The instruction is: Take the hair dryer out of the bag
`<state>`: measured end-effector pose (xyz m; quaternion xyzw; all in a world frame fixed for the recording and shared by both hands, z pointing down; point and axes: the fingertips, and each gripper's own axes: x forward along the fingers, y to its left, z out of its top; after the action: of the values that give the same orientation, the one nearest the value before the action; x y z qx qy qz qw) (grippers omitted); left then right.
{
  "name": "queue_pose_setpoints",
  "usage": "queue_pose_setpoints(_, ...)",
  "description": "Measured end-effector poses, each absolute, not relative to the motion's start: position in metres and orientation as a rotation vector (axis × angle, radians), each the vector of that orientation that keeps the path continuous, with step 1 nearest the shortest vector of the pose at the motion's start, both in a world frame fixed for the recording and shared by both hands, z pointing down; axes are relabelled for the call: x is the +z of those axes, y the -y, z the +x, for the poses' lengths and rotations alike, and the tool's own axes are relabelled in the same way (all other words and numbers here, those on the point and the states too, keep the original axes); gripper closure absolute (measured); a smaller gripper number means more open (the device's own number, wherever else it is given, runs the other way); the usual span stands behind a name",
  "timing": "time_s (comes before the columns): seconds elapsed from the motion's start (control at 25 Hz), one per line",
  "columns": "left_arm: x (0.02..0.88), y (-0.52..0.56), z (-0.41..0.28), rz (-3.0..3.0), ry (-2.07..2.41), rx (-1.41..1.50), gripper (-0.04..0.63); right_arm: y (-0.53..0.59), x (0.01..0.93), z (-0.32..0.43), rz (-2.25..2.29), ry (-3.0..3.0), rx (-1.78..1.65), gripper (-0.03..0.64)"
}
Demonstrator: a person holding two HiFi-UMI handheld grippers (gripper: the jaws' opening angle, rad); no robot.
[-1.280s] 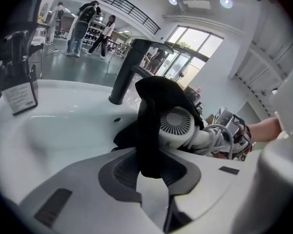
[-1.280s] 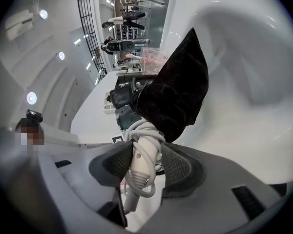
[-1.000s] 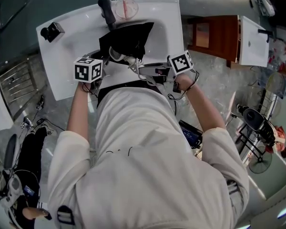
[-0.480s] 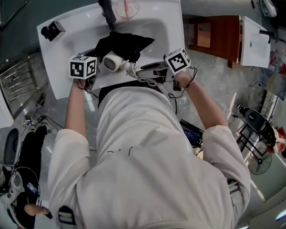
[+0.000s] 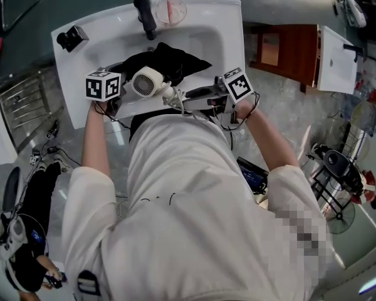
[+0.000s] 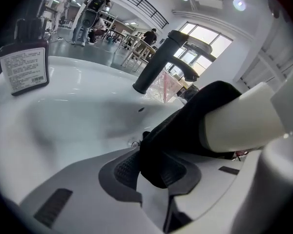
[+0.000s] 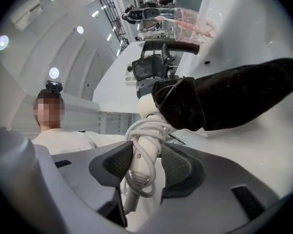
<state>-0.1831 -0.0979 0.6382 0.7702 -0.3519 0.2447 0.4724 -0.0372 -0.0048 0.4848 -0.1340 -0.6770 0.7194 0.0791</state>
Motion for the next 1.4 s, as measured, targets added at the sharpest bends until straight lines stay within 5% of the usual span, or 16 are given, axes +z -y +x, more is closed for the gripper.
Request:
queue_pose_setpoints(0.4,0.640,0.096,-0.197,1.866,0.982,0.676,0.497,-0.001,0.469,-0.039,-0.389,2.142,1.979,0.434)
queue_pose_setpoints(1.4,0.646,0.085,-0.191,1.808,1.014,0.672,0.489,0.011,0.456,-0.028,-0.330,2.149,2.388,0.433)
